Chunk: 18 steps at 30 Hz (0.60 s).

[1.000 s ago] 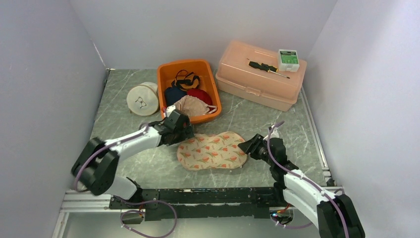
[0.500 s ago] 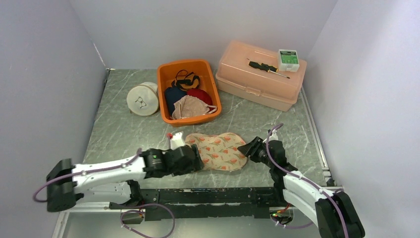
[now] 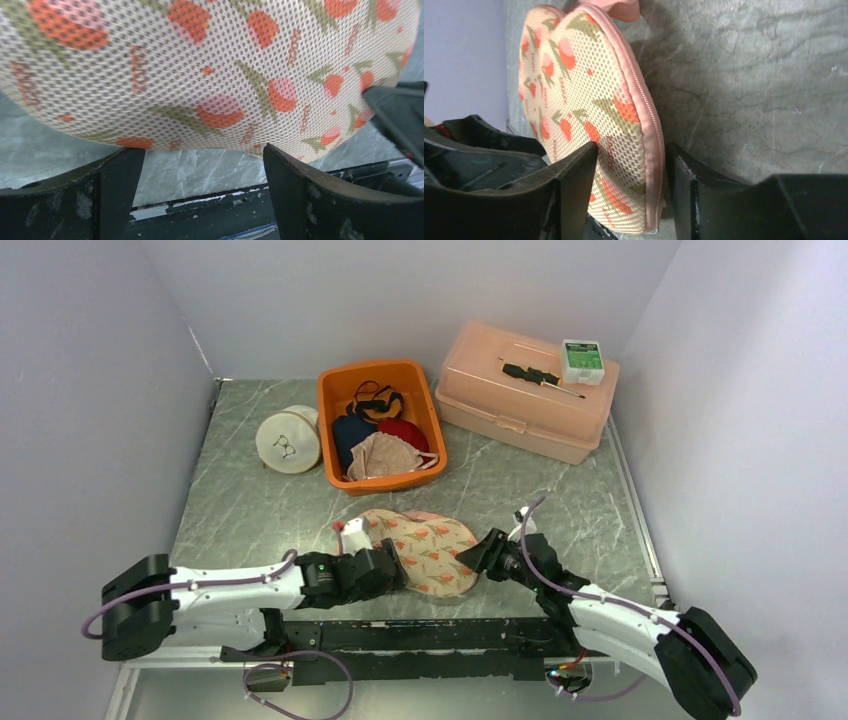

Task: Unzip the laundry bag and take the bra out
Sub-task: Unzip the laundry bag at the center of the board.

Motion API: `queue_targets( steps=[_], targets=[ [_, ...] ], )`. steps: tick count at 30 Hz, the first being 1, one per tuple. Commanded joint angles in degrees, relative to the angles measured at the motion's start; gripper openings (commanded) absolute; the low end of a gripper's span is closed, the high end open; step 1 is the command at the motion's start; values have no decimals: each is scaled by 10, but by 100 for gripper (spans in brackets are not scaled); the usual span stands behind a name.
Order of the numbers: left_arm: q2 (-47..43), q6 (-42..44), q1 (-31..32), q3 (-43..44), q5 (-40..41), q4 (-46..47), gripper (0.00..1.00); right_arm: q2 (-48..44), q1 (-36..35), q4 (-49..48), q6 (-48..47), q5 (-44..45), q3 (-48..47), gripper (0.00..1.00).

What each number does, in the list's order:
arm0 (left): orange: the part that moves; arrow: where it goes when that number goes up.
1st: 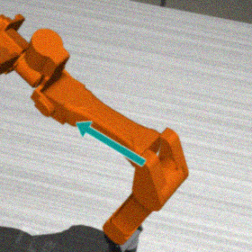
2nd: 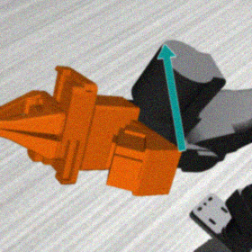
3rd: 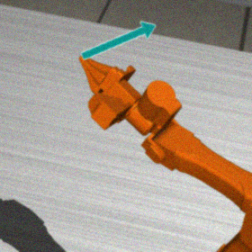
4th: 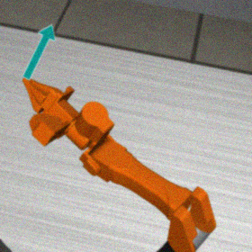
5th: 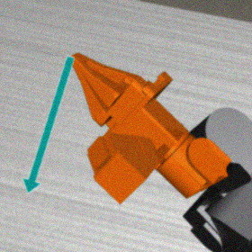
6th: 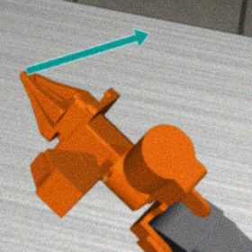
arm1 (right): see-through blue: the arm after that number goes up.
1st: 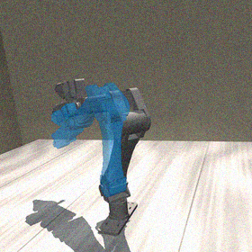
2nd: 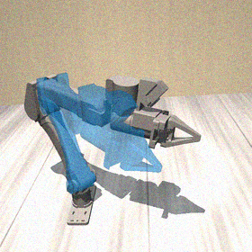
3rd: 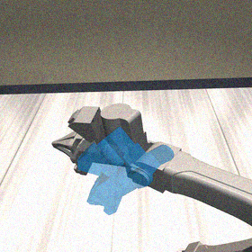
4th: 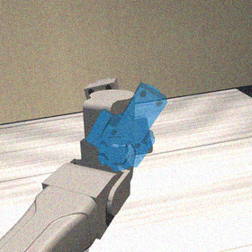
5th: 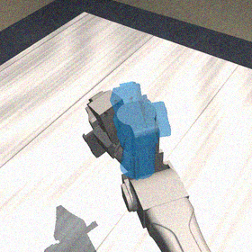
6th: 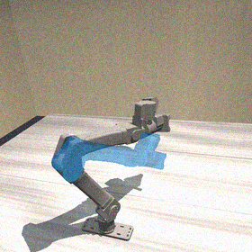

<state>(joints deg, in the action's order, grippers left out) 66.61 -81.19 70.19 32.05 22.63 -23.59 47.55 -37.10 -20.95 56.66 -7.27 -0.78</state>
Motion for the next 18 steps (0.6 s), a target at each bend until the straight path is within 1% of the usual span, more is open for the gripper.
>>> queue_targets(
  steps=[1,3,5,8,10,13,16,18],
  targets=[
    [-67,-26,-26,-30,62,-18,94,39,-29,-49,16,24,12,60],
    [-99,-5,-59,-47,52,-9,94,48,-35,-43,13,30,-4,68],
    [-122,24,-98,-57,35,1,94,37,-36,-22,7,41,-6,74],
    [-124,71,-153,-52,-9,17,94,-1,-35,34,-22,56,-15,80],
    [-107,103,-178,-37,-29,24,94,-36,-35,77,-41,63,-23,80],
    [-58,144,-206,-10,-57,40,94,-94,-32,133,-58,71,-26,80],
    [-20,167,-226,11,-79,59,94,-127,-22,149,-67,58,-20,76],
    [-7,174,-236,13,-92,73,94,-126,-7,126,-69,26,-10,71]
  ],
)
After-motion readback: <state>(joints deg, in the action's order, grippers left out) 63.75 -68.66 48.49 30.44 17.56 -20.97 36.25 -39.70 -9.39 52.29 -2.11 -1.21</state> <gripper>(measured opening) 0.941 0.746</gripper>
